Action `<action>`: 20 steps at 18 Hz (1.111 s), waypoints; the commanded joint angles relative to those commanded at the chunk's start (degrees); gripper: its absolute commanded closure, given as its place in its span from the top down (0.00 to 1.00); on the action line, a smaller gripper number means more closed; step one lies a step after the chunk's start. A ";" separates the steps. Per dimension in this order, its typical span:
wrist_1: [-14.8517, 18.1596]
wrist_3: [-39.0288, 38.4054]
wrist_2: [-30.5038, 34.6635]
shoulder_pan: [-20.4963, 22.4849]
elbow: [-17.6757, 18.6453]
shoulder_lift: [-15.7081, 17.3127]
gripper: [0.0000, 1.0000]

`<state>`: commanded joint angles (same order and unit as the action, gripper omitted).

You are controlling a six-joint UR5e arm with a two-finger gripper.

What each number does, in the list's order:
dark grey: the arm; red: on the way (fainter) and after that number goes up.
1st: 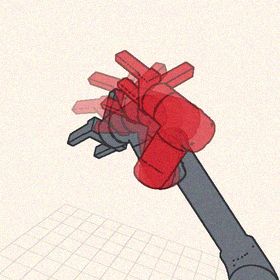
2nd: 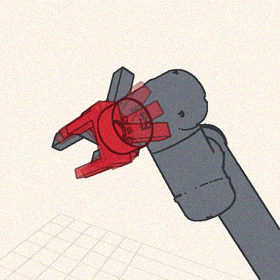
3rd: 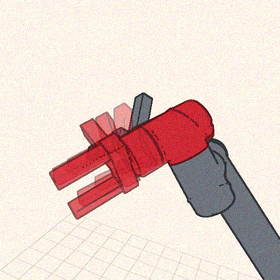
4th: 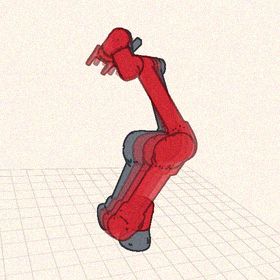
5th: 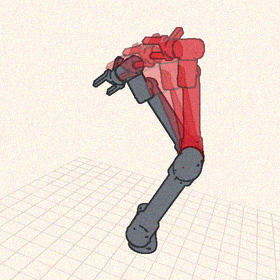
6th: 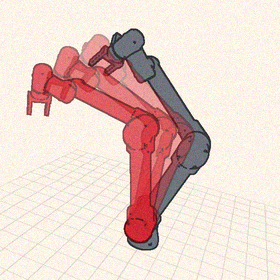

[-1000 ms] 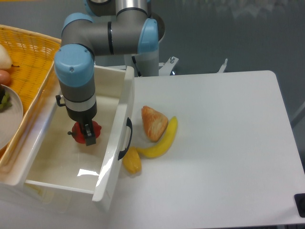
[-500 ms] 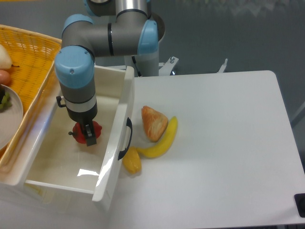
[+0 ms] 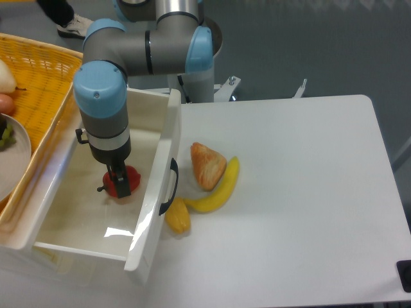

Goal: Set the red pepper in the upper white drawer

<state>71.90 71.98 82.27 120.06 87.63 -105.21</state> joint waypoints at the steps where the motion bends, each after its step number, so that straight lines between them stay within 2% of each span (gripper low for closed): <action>1: -0.18 0.00 -0.09 0.09 0.00 0.27 0.99; 8: -0.71 0.00 -2.19 1.58 -0.53 2.28 0.99; 14: -1.06 -2.02 -9.13 5.36 -0.88 5.80 1.00; 18: -1.15 -6.67 -11.25 6.85 -1.93 6.77 1.00; 20: -3.07 -11.23 -13.00 7.90 -2.20 6.77 1.00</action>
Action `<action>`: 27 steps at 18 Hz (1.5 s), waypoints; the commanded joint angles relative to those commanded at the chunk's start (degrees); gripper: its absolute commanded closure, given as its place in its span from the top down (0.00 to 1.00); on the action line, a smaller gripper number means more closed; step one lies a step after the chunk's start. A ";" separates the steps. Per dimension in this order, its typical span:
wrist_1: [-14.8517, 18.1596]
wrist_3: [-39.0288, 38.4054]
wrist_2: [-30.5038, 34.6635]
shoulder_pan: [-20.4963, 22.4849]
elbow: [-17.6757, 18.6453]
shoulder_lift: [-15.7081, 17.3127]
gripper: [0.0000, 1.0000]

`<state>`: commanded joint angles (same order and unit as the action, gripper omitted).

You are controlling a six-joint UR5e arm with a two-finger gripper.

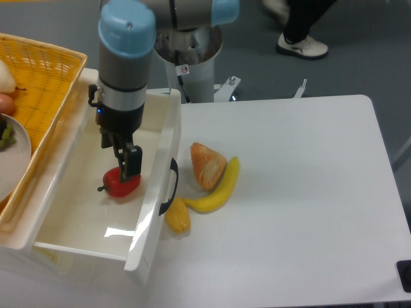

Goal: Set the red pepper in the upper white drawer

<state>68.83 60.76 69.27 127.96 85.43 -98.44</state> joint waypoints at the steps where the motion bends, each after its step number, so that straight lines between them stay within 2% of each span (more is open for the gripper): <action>1: -1.32 -2.11 -1.32 0.96 0.00 0.00 1.00; 3: -2.64 -4.67 -3.60 2.64 -0.18 0.00 1.00; 6: -2.82 -6.08 -6.16 6.23 -0.79 -0.09 1.00; 12: -2.82 -6.00 -5.64 14.41 -0.79 -0.35 1.00; 15: -2.65 -6.18 -3.01 18.01 -0.27 -0.96 1.00; 21: -3.00 -5.74 -0.90 23.20 -1.23 -6.23 1.00; 24: -4.32 -5.56 1.57 25.75 -1.23 -8.95 1.00; 27: -4.76 -1.72 3.32 27.95 -0.97 -12.29 1.00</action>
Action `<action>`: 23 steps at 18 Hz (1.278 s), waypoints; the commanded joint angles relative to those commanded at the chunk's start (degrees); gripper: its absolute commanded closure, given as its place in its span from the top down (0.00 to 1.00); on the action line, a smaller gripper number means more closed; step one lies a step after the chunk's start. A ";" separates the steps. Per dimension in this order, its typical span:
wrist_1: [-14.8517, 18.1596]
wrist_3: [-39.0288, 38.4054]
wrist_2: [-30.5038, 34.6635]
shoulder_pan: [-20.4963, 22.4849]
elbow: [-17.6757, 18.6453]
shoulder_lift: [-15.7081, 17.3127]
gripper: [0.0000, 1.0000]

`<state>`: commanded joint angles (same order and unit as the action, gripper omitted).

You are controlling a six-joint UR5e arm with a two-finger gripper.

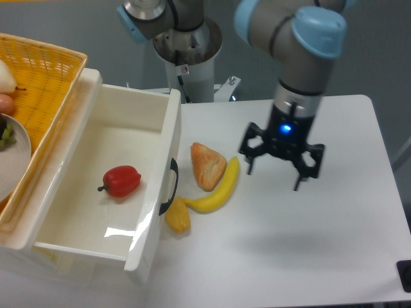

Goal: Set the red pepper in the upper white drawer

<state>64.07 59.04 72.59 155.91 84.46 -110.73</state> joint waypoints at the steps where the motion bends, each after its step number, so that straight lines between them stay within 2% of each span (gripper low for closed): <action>1: 0.09 3.76 2.27 0.87 0.17 -1.23 1.00; 6: 0.00 12.31 11.25 0.97 0.70 -5.63 1.00; 9: -0.26 18.10 11.61 0.97 0.18 -8.79 1.00; 13: -0.27 28.49 11.53 1.41 -0.17 -9.94 1.00; 16: -0.44 29.20 13.01 1.50 -0.17 -11.17 1.00; 19: -0.35 28.94 17.84 0.88 0.00 -11.96 1.00; 23: -0.44 28.67 17.94 0.88 0.00 -12.23 1.00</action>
